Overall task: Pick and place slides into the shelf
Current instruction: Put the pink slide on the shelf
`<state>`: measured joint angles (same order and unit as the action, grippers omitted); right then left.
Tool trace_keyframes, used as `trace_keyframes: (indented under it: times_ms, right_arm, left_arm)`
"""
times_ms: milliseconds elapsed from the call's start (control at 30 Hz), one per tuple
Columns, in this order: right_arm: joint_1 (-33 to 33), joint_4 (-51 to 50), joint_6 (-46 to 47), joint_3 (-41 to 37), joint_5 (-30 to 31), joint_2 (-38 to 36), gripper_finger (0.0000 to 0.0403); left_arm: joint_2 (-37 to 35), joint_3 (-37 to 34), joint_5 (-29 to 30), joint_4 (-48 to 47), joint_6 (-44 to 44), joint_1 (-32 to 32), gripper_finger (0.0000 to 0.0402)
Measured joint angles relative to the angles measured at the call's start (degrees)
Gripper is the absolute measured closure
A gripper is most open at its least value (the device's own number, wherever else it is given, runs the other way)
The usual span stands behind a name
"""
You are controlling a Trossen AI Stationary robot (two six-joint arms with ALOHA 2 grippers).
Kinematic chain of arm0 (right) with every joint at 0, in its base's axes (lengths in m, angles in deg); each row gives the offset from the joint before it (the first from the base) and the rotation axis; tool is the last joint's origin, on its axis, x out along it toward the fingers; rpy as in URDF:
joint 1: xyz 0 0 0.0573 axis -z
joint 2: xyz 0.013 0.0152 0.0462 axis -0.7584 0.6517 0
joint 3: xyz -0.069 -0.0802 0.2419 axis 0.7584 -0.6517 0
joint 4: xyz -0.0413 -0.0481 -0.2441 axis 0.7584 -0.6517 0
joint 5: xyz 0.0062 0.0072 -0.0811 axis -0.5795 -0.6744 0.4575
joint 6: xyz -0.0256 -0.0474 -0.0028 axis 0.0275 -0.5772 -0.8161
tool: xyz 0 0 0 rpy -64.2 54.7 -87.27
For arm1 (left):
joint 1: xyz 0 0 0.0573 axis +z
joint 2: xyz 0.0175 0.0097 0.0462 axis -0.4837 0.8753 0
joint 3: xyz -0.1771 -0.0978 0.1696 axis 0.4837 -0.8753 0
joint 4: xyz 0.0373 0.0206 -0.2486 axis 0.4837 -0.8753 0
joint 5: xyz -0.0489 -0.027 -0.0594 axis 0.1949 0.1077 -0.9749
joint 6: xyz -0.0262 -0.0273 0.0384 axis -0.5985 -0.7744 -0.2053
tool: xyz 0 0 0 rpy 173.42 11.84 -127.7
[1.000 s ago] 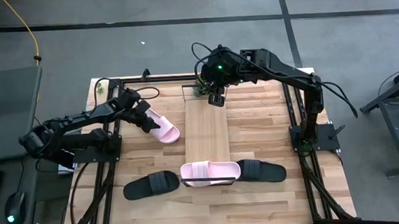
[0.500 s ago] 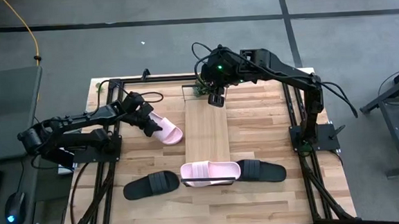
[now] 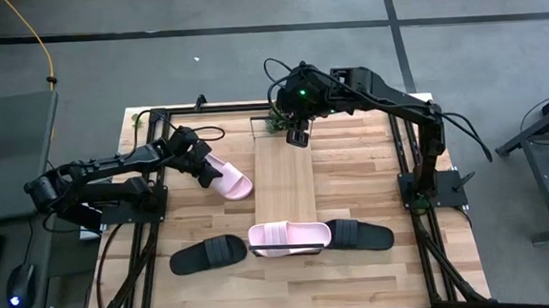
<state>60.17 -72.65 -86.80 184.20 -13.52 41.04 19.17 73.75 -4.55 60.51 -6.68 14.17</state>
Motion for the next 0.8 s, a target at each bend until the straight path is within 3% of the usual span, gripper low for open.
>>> trace_keyframes:
  times_ms: [433,800]
  right_arm:
    - [0.50,-0.09,0.96,0.00,0.58,0.02,0.0279]
    - [2.68,-0.24,1.37,0.00,0.59,0.02,0.0279]
  left_arm:
    - [0.00,4.53,1.58,-4.30,2.80,0.02,0.0397]
    - [-1.28,19.14,7.49,-26.84,11.46,-0.02,0.0399]
